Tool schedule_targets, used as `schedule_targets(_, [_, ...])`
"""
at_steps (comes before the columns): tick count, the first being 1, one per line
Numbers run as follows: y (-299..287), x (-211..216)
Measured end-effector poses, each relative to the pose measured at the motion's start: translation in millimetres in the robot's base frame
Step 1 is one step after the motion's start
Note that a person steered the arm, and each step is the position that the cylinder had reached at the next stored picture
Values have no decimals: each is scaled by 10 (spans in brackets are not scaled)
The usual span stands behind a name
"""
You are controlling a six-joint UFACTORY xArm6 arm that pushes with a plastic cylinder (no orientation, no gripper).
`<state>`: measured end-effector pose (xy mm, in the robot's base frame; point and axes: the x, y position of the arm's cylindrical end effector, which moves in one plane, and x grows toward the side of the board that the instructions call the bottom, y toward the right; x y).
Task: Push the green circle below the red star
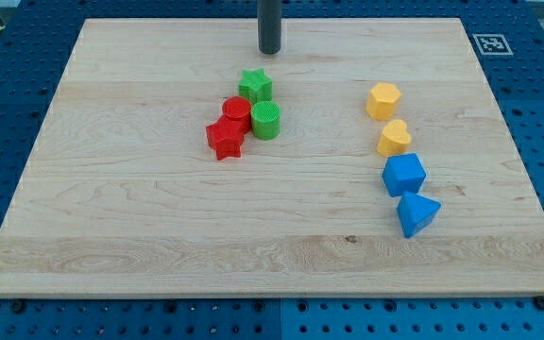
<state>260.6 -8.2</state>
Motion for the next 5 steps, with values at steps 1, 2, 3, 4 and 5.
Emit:
schedule_targets(1, [26,14])
schedule_targets(2, [261,127])
schedule_targets(3, [416,372])
schedule_targets(4, [418,644])
schedule_targets(5, [413,851])
